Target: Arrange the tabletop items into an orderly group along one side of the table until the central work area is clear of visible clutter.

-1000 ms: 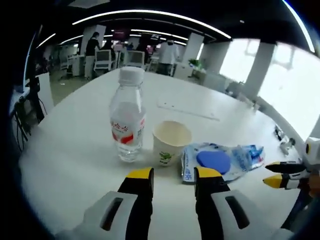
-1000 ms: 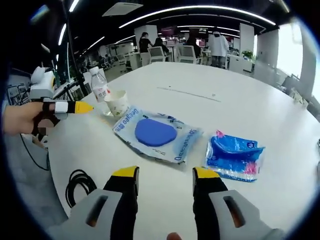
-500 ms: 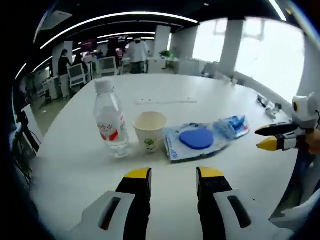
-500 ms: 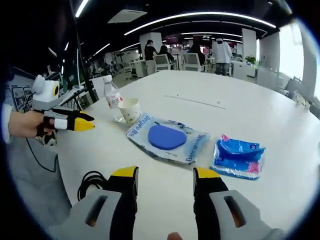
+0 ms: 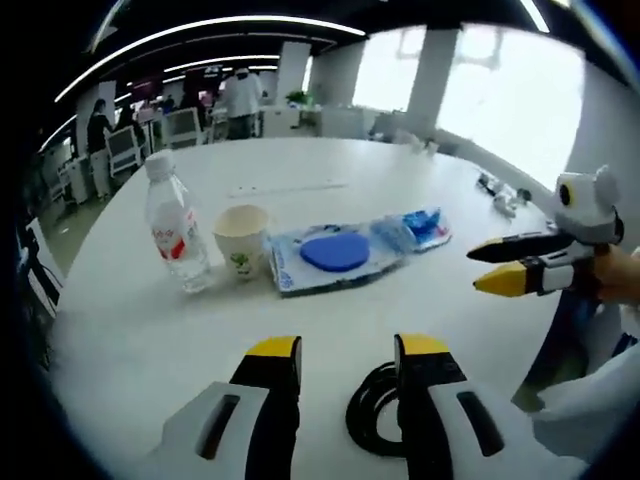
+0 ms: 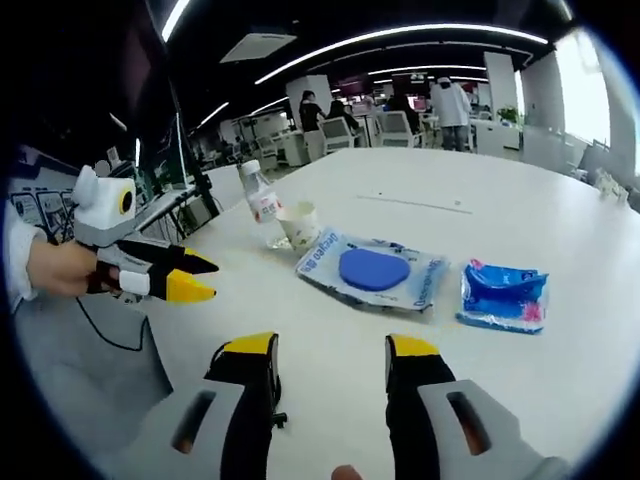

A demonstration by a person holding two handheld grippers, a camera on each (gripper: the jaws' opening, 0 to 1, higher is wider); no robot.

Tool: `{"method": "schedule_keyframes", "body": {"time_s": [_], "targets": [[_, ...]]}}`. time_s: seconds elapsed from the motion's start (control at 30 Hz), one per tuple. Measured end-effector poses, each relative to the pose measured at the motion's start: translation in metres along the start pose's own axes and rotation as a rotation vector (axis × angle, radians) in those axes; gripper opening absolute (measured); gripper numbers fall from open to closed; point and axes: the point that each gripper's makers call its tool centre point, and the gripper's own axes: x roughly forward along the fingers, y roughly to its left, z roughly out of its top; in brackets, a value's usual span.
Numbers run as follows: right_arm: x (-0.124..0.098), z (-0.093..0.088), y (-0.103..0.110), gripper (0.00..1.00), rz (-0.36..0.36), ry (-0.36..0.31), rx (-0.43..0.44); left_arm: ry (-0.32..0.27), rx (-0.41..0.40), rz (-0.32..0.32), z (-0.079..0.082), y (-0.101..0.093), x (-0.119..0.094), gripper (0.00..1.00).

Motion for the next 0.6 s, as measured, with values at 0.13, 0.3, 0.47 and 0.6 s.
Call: {"method": "schedule_keyframes", "body": {"time_s": [0.13, 0.3, 0.47, 0.6], "targets": [[0.003, -0.001, 0.005, 0.4, 0.018, 0.006, 0.005, 0.008, 0.001, -0.011, -0.001, 0.0, 0.0, 0.32], [0.008, 0.0, 0.018, 0.39, 0.053, 0.005, 0.001, 0.039, -0.02, -0.004, -0.018, -0.002, 0.001, 0.32], [0.018, -0.015, 0.026, 0.38, 0.079, 0.041, -0.02, 0.075, -0.024, -0.008, -0.035, -0.009, -0.001, 0.31], [0.023, -0.031, 0.04, 0.38, 0.127, 0.089, 0.013, 0.086, -0.119, 0.008, -0.045, -0.008, -0.007, 0.31]]}}
